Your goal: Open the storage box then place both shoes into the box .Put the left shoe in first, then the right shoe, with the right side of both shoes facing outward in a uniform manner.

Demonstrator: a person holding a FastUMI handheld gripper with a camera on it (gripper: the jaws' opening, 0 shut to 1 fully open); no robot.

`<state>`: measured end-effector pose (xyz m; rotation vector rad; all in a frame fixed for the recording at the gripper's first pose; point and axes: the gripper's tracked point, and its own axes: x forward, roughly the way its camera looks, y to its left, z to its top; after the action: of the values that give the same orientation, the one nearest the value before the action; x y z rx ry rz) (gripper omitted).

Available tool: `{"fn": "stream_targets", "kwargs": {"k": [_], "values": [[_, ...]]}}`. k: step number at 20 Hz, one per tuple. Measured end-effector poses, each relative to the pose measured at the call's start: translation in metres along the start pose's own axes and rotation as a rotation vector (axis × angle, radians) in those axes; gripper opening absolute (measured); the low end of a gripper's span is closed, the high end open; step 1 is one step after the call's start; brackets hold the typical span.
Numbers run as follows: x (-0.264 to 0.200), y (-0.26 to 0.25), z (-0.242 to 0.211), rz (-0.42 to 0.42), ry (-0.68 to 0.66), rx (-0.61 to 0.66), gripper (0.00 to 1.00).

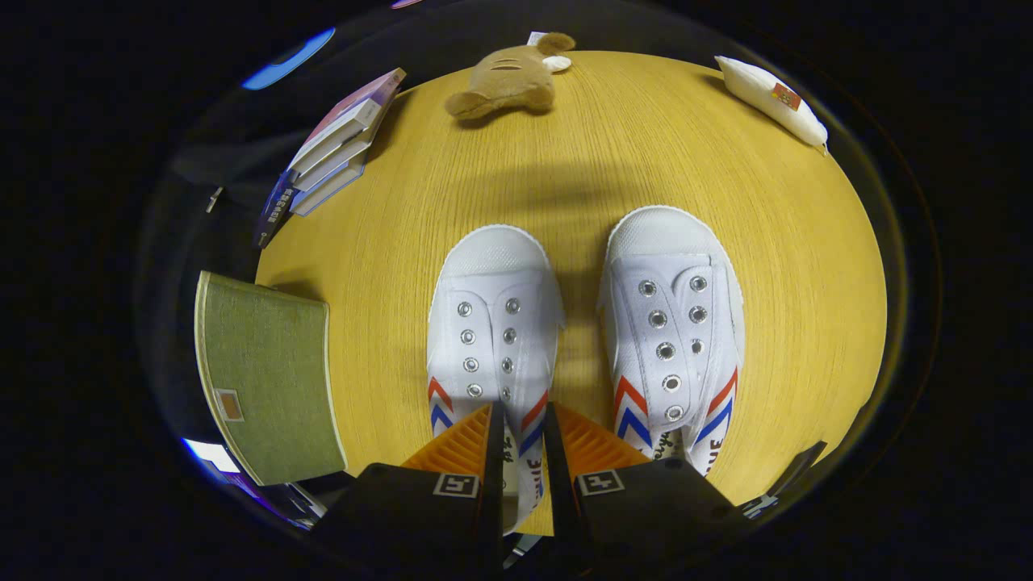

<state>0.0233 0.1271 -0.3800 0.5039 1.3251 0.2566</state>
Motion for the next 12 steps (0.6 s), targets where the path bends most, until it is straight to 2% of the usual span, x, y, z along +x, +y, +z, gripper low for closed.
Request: {"fn": "stream_targets", "kwargs": {"k": [1,3,6,10,12], "values": [[0.004,0.000,-0.004,0.005,0.029,0.004,0.35],[0.011,-0.005,-0.005,0.003,0.037,0.001,0.36],[-0.004,0.000,-0.001,0.059,-0.007,0.096,0.05],[-0.018,0.040,-0.006,0.235,-0.014,0.227,0.05],[-0.030,0.057,-0.001,0.272,-0.036,0.251,0.05]]}}
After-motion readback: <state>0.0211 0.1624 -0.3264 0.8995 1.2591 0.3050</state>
